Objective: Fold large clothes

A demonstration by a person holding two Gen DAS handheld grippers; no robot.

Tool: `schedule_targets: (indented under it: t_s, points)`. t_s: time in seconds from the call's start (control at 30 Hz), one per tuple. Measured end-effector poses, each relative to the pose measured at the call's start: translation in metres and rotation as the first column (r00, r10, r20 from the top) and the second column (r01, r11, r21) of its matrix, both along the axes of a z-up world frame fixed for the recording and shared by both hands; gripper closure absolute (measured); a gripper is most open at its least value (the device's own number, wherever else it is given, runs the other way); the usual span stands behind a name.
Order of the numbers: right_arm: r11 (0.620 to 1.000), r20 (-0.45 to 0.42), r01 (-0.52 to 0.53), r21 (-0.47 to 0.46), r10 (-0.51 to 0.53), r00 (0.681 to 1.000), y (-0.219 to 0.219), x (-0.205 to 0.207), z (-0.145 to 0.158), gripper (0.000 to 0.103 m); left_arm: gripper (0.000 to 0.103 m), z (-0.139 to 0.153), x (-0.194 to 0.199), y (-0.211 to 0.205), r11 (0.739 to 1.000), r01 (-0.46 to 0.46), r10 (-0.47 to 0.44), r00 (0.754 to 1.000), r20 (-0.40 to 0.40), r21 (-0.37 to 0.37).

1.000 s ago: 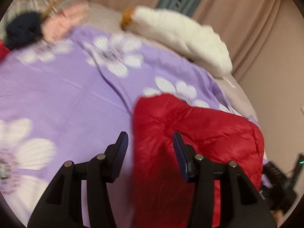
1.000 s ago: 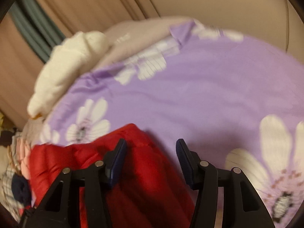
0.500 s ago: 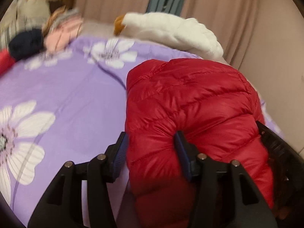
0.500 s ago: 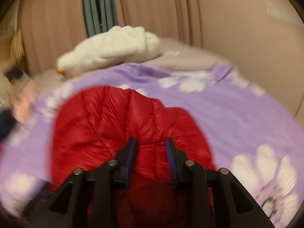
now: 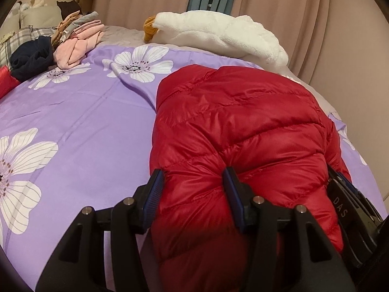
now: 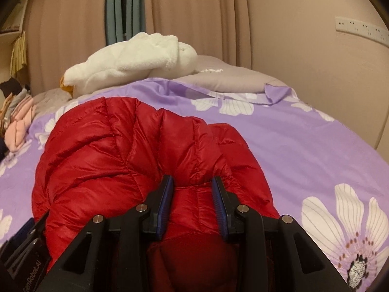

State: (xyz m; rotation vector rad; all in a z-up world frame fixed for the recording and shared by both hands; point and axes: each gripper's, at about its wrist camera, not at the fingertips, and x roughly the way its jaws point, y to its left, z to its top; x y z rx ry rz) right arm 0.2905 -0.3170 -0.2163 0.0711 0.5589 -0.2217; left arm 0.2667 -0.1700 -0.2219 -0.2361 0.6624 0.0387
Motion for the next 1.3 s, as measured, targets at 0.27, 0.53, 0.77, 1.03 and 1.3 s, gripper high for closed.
schedule_targets:
  t_s: [0.27, 0.53, 0.77, 1.03, 1.3]
  points:
    - [1.0, 0.002, -0.001, 0.0, 0.001, 1.0, 0.0, 0.001, -0.001, 0.07, 0.051, 0.0, 0.0, -0.001, 1.0, -0.006, 0.006, 1.0, 0.004, 0.012]
    - [1.0, 0.001, 0.001, -0.004, -0.001, 1.0, 0.0, 0.001, -0.002, 0.07, 0.051, -0.002, 0.002, -0.001, 1.0, -0.015, 0.015, 1.0, 0.001, 0.01]
    - [0.999, 0.018, 0.004, -0.038, -0.004, 1.0, 0.003, -0.006, 0.006, 0.07, 0.045, 0.006, -0.004, -0.003, 0.995, -0.047, 0.048, 0.999, -0.01, 0.085]
    - [0.999, 0.026, -0.012, 0.05, 0.01, 1.0, -0.001, -0.055, 0.057, 0.064, 0.048, 0.048, -0.067, 0.024, 0.991, 0.119, -0.118, 0.993, 0.016, -0.057]
    - [0.975, -0.063, 0.075, 0.211, -0.063, 0.996, -0.028, -0.053, 0.035, 0.045, 0.035, 0.008, -0.073, 0.024, 0.972, 0.203, -0.207, 0.978, -0.029, -0.115]
